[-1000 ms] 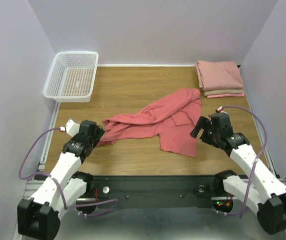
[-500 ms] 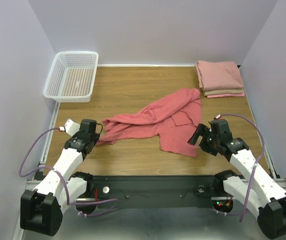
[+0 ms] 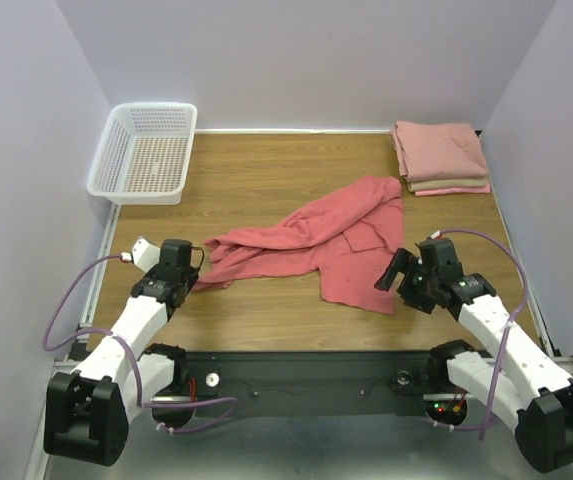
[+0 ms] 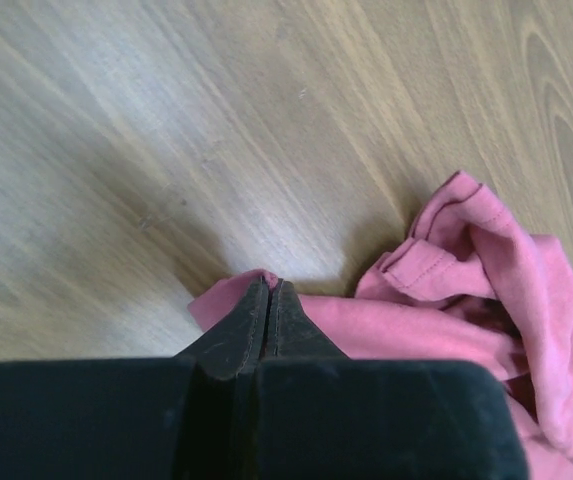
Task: Fold and stack the t-shirts
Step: Flatten the tshirt out
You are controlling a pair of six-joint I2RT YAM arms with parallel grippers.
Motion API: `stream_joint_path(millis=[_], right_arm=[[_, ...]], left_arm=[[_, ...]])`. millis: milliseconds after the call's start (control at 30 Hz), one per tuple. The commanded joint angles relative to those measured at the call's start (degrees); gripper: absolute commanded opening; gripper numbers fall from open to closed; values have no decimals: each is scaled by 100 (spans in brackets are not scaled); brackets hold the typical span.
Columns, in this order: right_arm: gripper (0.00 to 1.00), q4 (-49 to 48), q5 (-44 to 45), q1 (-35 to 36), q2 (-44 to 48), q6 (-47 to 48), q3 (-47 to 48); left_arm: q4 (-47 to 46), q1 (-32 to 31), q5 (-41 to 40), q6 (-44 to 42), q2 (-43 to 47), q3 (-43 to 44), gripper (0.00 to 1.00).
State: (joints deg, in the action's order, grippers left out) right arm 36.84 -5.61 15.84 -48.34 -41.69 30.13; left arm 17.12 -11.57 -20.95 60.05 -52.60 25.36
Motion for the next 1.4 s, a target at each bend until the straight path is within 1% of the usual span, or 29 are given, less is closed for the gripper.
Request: stream_joint_path(millis=[0, 33, 67, 133, 167, 233, 300, 333, 400, 533, 567, 633, 667, 733, 833, 867, 933, 967, 1000, 1033, 1067, 1133, 1167, 1200, 1267, 1300, 1333, 1367], right_arm=[[100, -115, 68, 208, -376, -111, 62], [100, -116, 68, 209, -378, -111, 63], [100, -107, 173, 505, -604, -155, 107], [100, -81, 577, 893, -825, -400, 239], [99, -37, 987, 1243, -957, -523, 265], [97, -28, 1279, 1456, -1081, -822, 248], [95, -36, 1413, 1501, -1195, -1015, 195], [92, -45, 1465, 1519, -1239, -1060, 186], [90, -98, 1536, 1589, -1345, -1060, 204], [83, -256, 1694, 1616, -1625, -1122, 160], [77, -308, 1738, 1616, -1687, -1157, 116], [71, -396, 1747, 1624, -1810, -1183, 72], [66, -519, 1791, 1624, -1907, -1209, 20], [61, -581, 1870, 1625, -1995, -1271, -16], [47, -625, 2124, 1633, -2136, -1306, -16], [33, -643, 2247, 1633, -2162, -1315, 1], [22, -669, 2388, 1633, -2233, -1298, 45], [12, -765, 2441, 1625, -2233, -1211, 63], [1, -914, 2520, 1633, -2111, -801, 307], [1, -915, 2521, 1633, -2014, -692, 309], [1, -924, 2564, 1625, -1909, -587, 536], [0, -933, 2853, 1633, -1566, -367, 800], [1, -933, 2968, 1633, -1156, -157, 967], [1, -933, 3273, 1625, -969, 36, 1282], [0, -933, 3565, 1633, -478, 248, 1687], [0, -950, 3775, 1633, -362, 476, 2133], [1, -959, 3873, 1625, -161, 582, 2364], [0, -977, 3961, 1624, -159, 705, 2583]], left_arm=[[-525, 24, 108, -415, 231, -198, 0], [-526, 24, 109, -415, 302, -199, 0], [-517, 24, 117, -450, 399, -216, 0], [-465, 32, 100, -477, 696, -260, 0], [-430, 24, 82, -494, 820, -269, 0], [-359, 24, 74, -512, 1146, -304, 0], [-359, 32, 152, -521, 1426, -409, 0], [-359, 24, 179, -512, 1497, -444, 0], [-359, 24, 214, -512, 1612, -550, 0], [-350, 24, 258, -521, 1613, -620, 0], [-359, 24, 275, -521, 1612, -638, 0], [-350, 24, 293, -521, 1586, -647, 0], [-350, 24, 302, -530, 1586, -647, 0], [-350, 24, 346, -521, 1612, -656, 0], [-333, 32, 381, -547, 1674, -656, 0], [-298, 24, 390, -556, 1700, -656, 0], [-280, 24, 399, -582, 1770, -638, 0], [-271, 24, 407, -600, 1797, -629, 0], [-184, 24, 460, -817, 1858, -429, 0], [-183, 24, 452, -828, 1858, -358, 0], [-157, 24, 478, -837, 1893, -296, 0], [-166, 24, 592, -925, 1911, 11, 0], [-148, 24, 636, -986, 1946, 160, 0], [-105, 24, 619, -1048, 1955, 510, 0], [35, 24, 557, -1214, 1964, 933, 0], [89, 15, 513, -1276, 1947, 1414, 0], [159, 15, 513, -1425, 1946, 1671, 0], [203, 15, 513, -1426, 1938, 1934, 0]])
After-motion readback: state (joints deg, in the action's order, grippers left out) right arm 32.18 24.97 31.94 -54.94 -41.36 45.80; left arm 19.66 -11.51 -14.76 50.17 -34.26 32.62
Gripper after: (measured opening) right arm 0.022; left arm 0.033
